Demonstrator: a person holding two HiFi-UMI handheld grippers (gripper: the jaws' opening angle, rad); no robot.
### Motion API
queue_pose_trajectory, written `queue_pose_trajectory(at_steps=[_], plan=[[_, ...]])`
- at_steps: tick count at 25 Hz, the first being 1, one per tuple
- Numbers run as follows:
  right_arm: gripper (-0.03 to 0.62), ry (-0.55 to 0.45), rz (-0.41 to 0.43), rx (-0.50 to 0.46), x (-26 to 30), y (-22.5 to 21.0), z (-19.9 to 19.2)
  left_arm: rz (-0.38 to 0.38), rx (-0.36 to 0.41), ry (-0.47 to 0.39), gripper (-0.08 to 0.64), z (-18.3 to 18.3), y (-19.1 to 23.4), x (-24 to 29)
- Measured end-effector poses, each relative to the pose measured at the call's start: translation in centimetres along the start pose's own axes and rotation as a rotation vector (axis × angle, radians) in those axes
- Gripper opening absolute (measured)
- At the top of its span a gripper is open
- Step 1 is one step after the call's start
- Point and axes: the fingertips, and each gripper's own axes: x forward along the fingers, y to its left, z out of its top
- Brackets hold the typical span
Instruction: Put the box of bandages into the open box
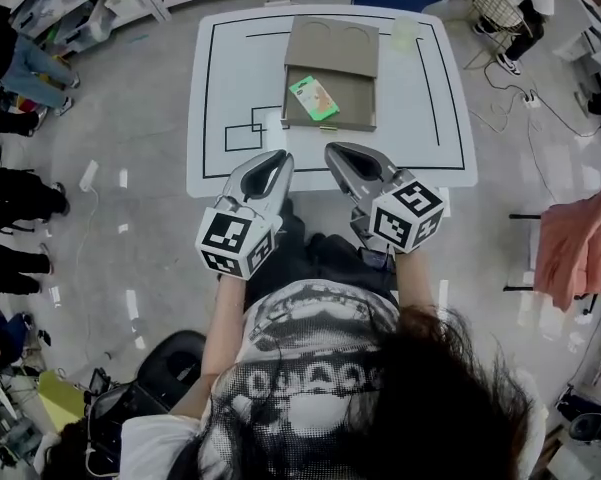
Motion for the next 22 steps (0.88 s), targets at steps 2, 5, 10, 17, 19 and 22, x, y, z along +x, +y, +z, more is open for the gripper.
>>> queue_pose_trajectory(at_steps=[2,5,10,17,19,22], plan=[[-0.015,0.006,0.002,-0.006,-0.2,0.1,-0.3,0.003,-0.001,0.001,0.000,-0.2,-0.2,-0.1],[-0.015,0.018,0.007,-0.022,-0.3,0.1,-0.6,0.008,-0.002,0.001,0.000,-0.3,-0.4,-0.1],[-0.015,0.032,0.030,-0.037,-0.4,0.6,-0.8,0.010,0.009,0.002,0.000,0.0,-0.6,-0.4],[-0.015,0.044,0.043,-0.041,-0.1,0.6,-1.1,0.013,0.021,0.000,0.000,0.4,-0.7,-0.2],[-0.015,0.044,0.043,-0.041,-0.1,0.5,-1.2,0.014,0.023,-0.001,0.000,0.4,-0.7,-0.2],[-0.015,0.042,0.043,-0.038,-0.2,0.5,-1.2,0.015,0.024,-0.004,0.000,0.4,-0.8,-0.3]])
